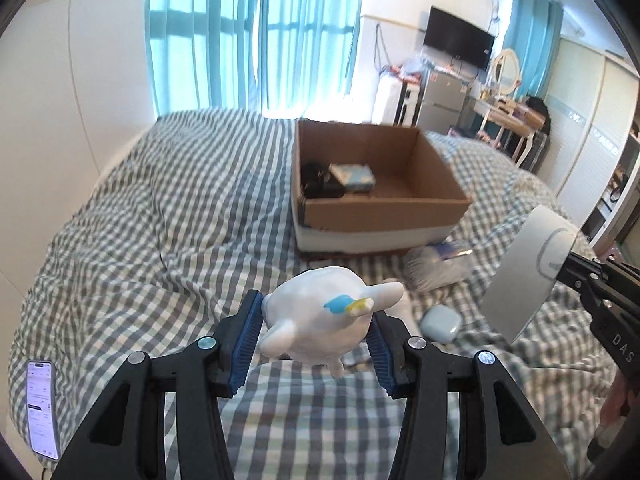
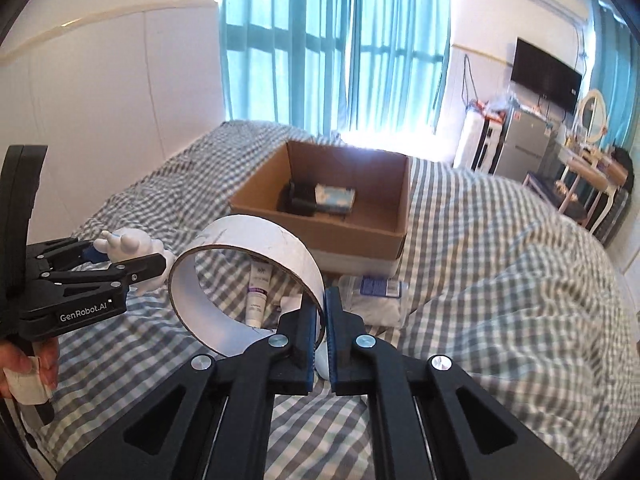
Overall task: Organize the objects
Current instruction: 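Carry the plush toy and tape roll over the box and release both inside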
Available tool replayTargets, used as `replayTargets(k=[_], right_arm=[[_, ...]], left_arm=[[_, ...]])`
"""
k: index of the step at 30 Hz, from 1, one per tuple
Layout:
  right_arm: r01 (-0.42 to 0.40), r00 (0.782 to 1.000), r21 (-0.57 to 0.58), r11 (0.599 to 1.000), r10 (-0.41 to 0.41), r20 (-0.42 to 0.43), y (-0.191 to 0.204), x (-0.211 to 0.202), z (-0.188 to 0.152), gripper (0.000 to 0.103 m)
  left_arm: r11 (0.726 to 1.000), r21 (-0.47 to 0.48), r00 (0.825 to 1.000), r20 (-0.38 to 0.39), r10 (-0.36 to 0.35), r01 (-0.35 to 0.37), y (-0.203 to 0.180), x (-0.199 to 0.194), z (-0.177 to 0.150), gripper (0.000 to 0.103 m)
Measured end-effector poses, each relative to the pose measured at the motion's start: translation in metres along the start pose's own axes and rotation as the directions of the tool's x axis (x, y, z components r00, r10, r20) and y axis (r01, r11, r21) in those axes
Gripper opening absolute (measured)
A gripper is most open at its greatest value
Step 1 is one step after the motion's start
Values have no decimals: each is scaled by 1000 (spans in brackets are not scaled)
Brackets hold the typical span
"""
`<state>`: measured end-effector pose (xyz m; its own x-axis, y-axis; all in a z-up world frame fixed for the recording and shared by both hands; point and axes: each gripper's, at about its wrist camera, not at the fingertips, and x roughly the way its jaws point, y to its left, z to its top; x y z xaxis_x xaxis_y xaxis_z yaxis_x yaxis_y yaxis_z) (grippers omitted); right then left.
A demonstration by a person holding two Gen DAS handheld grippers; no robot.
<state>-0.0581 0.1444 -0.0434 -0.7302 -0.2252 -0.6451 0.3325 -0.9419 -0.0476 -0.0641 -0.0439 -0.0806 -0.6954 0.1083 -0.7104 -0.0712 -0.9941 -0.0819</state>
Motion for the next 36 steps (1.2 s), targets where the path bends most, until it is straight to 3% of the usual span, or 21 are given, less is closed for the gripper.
replayTargets(k=[10, 18, 25, 36], right_arm=[[42, 995, -54, 998, -37, 90, 12, -59, 19, 4], [72, 991, -87, 994, -61, 120, 13, -67, 49, 4], [97, 989, -81, 992, -87, 121, 1, -37, 93, 4], [128, 991, -38, 991, -125, 53, -40, 71, 150, 4]], left_arm=[[999, 13, 992, 126, -32, 30, -13, -61, 21, 51], [998, 27, 981, 185, -54, 50, -18, -74, 55, 51], [997, 52, 978, 198, -72, 63, -20, -54, 94, 51], [996, 73, 987, 149, -68, 57, -28, 23, 151, 51]])
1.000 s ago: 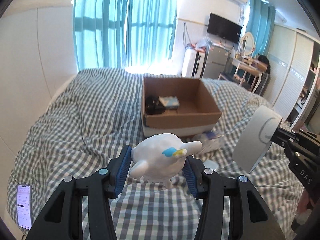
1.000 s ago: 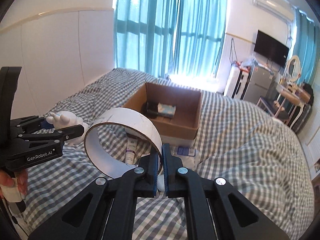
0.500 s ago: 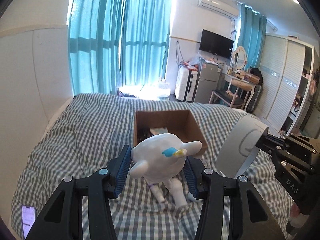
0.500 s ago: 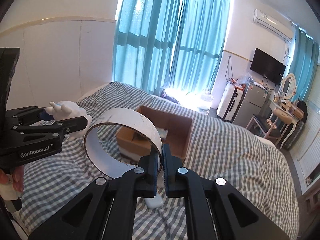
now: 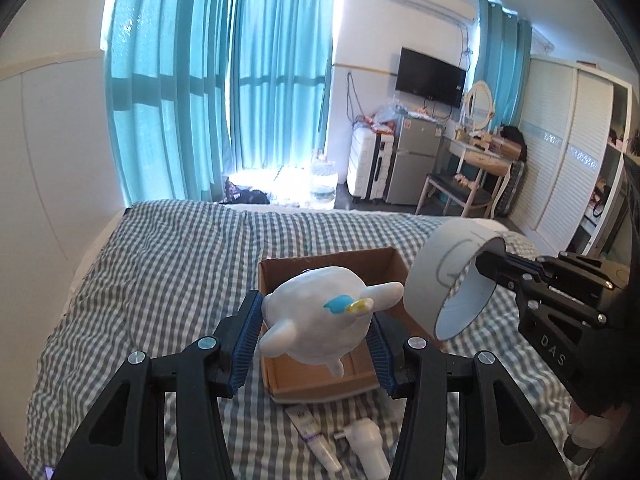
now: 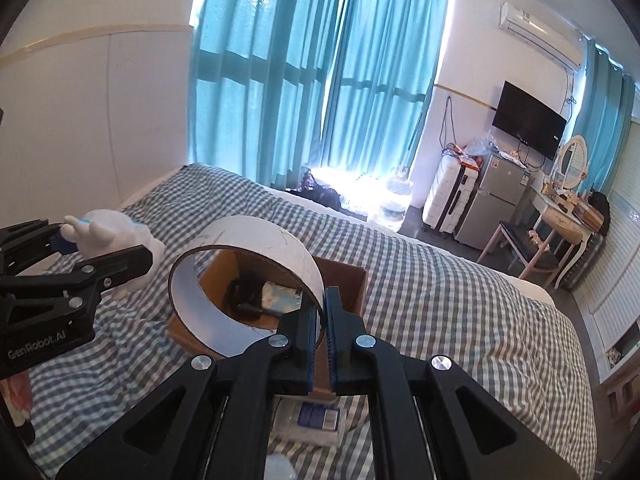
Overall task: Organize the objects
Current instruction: 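Carry the plush toy and tape roll over the box and release both inside, then withdraw both tools and reach toward the toothpaste tube and earbud case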
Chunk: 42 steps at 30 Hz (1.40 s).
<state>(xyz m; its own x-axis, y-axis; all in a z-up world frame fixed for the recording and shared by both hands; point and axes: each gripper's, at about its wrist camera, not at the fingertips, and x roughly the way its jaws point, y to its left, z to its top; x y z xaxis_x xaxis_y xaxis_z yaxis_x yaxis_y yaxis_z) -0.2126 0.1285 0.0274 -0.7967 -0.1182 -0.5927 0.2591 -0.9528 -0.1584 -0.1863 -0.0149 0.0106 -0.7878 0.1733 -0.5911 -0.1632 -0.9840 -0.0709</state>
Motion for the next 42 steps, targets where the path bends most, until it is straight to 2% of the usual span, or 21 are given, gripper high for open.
replayTargets(k=[9, 13, 22, 28, 30, 31, 32, 34, 38, 42], right_arm=[[17, 995, 19, 1000, -15, -100, -15, 108, 4, 4], [34, 992, 12, 999, -32, -120, -16, 140, -2, 4], [28, 988, 5, 1000, -27, -149, -21, 174, -15, 4], [14, 984, -8, 1000, -15, -177, -14, 178, -20, 4], [5, 983, -12, 1000, -7, -182, -12, 174, -21, 8], [-3, 982, -13, 1000, 1, -187, -11, 172, -21, 14], [-8, 982, -9, 1000, 6, -190, -11, 170, -21, 26], [-12, 982, 3, 1000, 12, -187, -12, 164, -22, 42], [-32, 987, 34, 999, 37, -154, -19, 138, -17, 59], [-33, 994, 36, 999, 37, -104, -22, 102, -7, 68]], left_arm=[[999, 26, 993, -113, 25, -23, 2, 97, -4, 51], [997, 73, 990, -131, 46, -36, -2, 126, -10, 51], [992, 118, 984, -171, 57, -37, -10, 165, -21, 51], [989, 138, 978, -198, 71, -43, -16, 174, -28, 51], [987, 155, 977, -198, 82, -51, -19, 172, -29, 53], [985, 164, 977, -198, 83, -50, -21, 170, -29, 57], [983, 176, 977, -192, 89, -55, -22, 166, -30, 61], [979, 188, 979, -173, 108, -75, -22, 158, -28, 80], [980, 179, 983, -145, 109, -82, -21, 135, -22, 83], [977, 173, 985, -101, 142, -123, -22, 105, -11, 90]])
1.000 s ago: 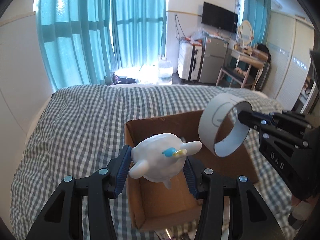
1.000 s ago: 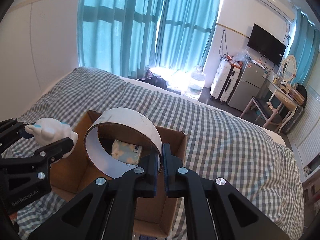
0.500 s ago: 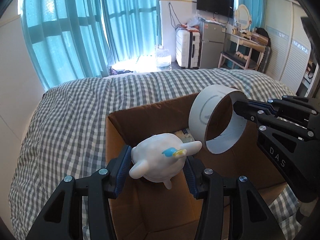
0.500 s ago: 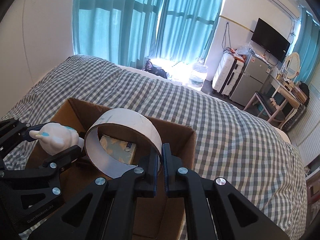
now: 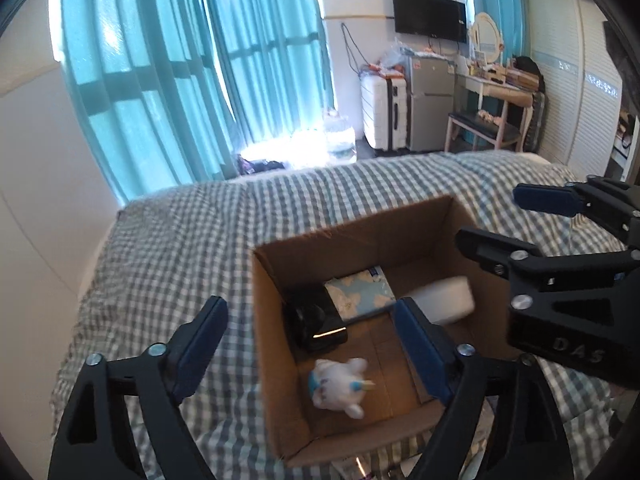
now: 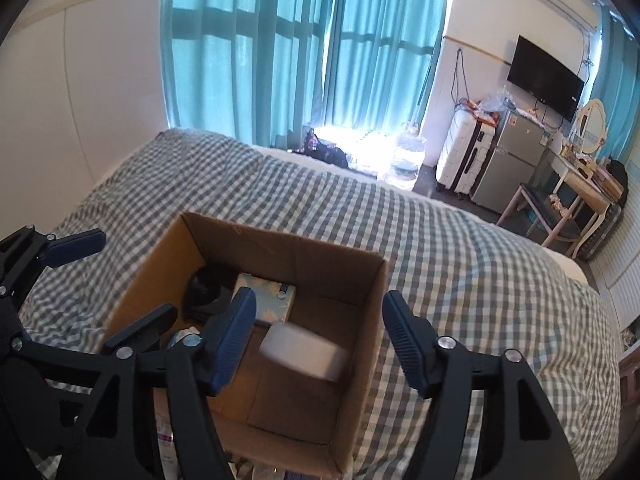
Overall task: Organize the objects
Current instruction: 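Withdraw both tools and reach toward the toothpaste tube and earbud case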
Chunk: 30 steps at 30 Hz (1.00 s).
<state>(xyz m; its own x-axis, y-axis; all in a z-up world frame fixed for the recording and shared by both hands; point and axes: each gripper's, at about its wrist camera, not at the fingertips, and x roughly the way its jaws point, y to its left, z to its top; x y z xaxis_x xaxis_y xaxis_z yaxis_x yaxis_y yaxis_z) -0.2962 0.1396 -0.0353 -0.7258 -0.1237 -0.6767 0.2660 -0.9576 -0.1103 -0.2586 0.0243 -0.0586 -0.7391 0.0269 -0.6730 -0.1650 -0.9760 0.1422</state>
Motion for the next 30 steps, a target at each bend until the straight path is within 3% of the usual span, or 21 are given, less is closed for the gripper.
replayTargets(k=[9, 17, 24, 30], right_arm=[[-28, 991, 31, 999, 23, 131, -9, -107, 12, 81], [-20, 976, 23, 1000, 15, 218, -20, -195, -6, 93], [-13, 975, -9, 1000, 14, 223, -18, -229, -40, 95], [-41, 988, -9, 999, 42, 151, -13, -207, -82, 95]], left_arm=[[998, -19, 990, 123, 62, -60, 0, -92, 15, 99], [996, -19, 978, 191, 84, -82, -14, -158, 11, 101], [997, -23, 983, 170, 72, -69, -25, -181, -20, 102], [995, -80, 996, 63, 60, -55, -19, -158, -61, 103]])
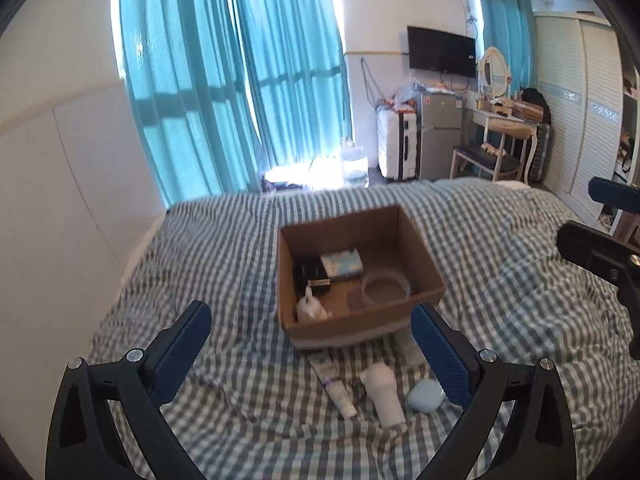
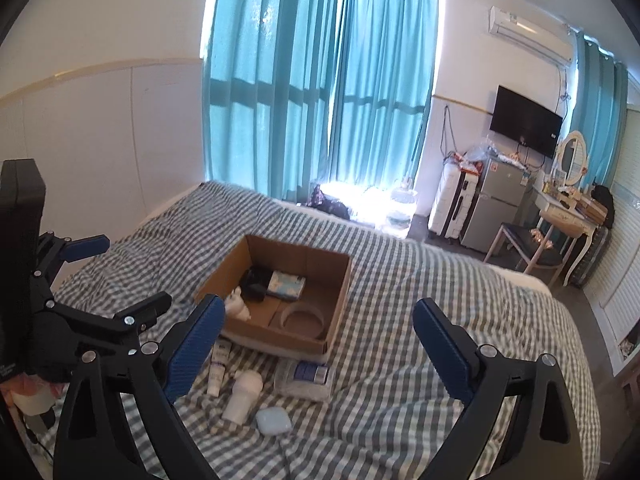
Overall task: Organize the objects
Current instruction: 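Withdraw both tools and reach toward the toothpaste tube and earbud case, then grasp the toothpaste tube with the left tool while the right tool grasps the light-blue earbud case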
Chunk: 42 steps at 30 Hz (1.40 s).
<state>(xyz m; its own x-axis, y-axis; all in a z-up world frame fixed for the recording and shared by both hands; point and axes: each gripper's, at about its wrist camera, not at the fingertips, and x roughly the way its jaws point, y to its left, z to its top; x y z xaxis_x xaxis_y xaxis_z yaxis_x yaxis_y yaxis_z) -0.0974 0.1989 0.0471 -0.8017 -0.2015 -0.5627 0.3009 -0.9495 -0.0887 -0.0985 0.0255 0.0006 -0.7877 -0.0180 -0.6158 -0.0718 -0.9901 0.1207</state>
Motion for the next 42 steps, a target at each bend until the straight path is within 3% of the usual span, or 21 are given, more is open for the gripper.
replayTargets(k=[6, 15, 19, 22, 23, 26, 30, 32, 34, 36, 38, 40, 42], right_arm=[[-37, 989, 43, 998, 43, -143, 2, 57, -49, 95], [-69, 931, 27, 997, 74, -357, 18, 161, -115, 95], [-85, 892, 24, 996, 86, -443, 24, 188, -139, 84], [-107, 859, -5, 994, 90, -504, 33, 202, -155, 66], [-119, 854, -12, 993, 97, -512, 37, 205, -157, 65], [-159, 839, -28, 987, 120, -530, 46, 209, -161, 65], [-182, 814, -72, 981, 109, -571, 58, 215, -170, 62], [-162, 824, -84, 983, 88, -559, 59, 212, -171, 49], [-107, 850, -81, 991, 49, -525, 52, 205, -167, 49], [-97, 858, -42, 994, 62, -510, 43, 201, -166, 49], [-85, 863, -19, 996, 64, -501, 36, 196, -166, 49], [-84, 865, -7, 996, 70, -497, 33, 193, -166, 49], [-82, 865, -13, 997, 65, -497, 33, 191, -167, 49]], left_arm=[[999, -21, 992, -116, 39, -42, 7, 54, -45, 103], [998, -31, 966, -257, 36, -46, 8, 127, -91, 103], [999, -30, 951, -310, 1, -11, 7, 152, -105, 103], [999, -34, 934, -355, -28, 17, 4, 167, -115, 102], [999, -37, 928, -372, -37, 26, 3, 172, -118, 102], [998, -41, 914, -402, -52, 39, 2, 179, -124, 97], [995, -56, 895, -436, -95, 78, 0, 187, -130, 79], [992, -66, 886, -446, -124, 105, -3, 190, -131, 72], [990, -59, 881, -451, -143, 131, -10, 191, -130, 60], [987, -40, 872, -464, -155, 154, -20, 195, -130, 57], [986, -31, 865, -476, -159, 165, -28, 201, -131, 53], [989, -42, 864, -483, -142, 139, -29, 208, -131, 34], [986, -91, 860, -483, -167, 140, -25, 211, -131, 31]])
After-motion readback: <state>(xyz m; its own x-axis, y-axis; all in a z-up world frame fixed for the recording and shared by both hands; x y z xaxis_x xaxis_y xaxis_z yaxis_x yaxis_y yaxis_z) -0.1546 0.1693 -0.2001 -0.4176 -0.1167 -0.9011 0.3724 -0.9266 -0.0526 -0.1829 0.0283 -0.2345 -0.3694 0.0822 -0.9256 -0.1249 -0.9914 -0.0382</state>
